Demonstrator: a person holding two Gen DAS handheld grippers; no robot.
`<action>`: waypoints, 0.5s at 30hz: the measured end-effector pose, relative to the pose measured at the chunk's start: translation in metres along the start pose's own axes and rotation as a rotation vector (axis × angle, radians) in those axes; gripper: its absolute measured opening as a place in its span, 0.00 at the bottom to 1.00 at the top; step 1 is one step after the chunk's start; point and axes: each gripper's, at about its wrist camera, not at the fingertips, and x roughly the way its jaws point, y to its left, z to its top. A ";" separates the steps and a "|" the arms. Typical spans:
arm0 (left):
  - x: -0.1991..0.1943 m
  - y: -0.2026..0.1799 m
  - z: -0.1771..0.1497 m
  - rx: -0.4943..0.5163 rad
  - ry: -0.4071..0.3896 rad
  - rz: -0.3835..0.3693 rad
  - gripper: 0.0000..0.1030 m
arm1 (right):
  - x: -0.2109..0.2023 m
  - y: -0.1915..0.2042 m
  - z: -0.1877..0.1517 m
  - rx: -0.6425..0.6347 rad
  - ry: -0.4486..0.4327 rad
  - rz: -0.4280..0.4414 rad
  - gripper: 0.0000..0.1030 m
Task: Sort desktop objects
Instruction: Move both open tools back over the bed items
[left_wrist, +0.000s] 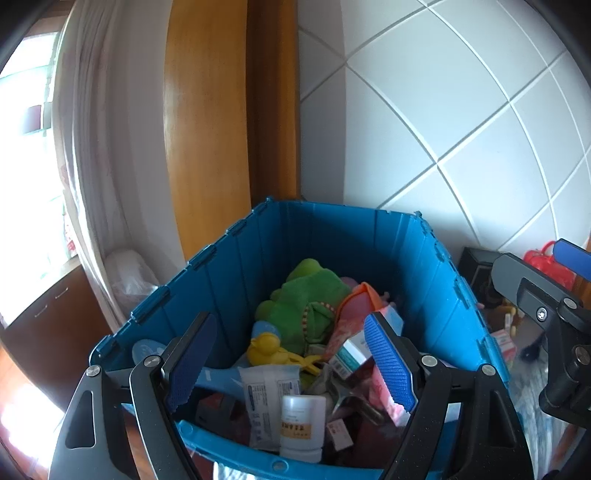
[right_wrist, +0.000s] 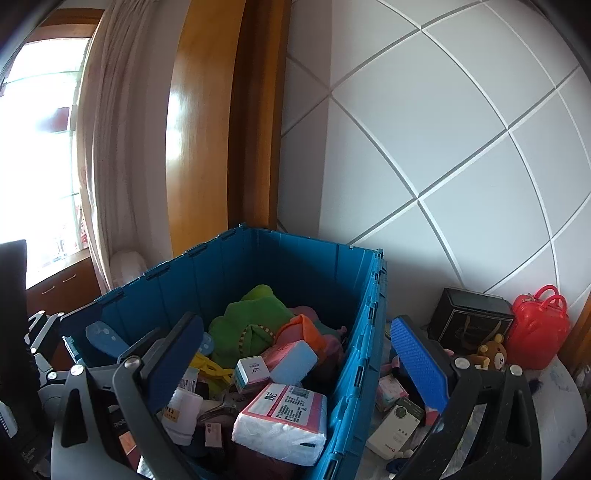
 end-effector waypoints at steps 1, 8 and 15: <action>-0.002 -0.002 -0.001 0.000 0.001 -0.004 0.80 | -0.002 -0.002 -0.002 0.002 0.002 -0.004 1.00; -0.009 -0.016 -0.012 0.005 0.014 -0.026 0.80 | -0.017 -0.018 -0.012 0.023 0.010 -0.029 1.00; -0.018 -0.035 -0.023 0.007 0.019 -0.061 0.80 | -0.030 -0.040 -0.028 0.053 0.028 -0.057 1.00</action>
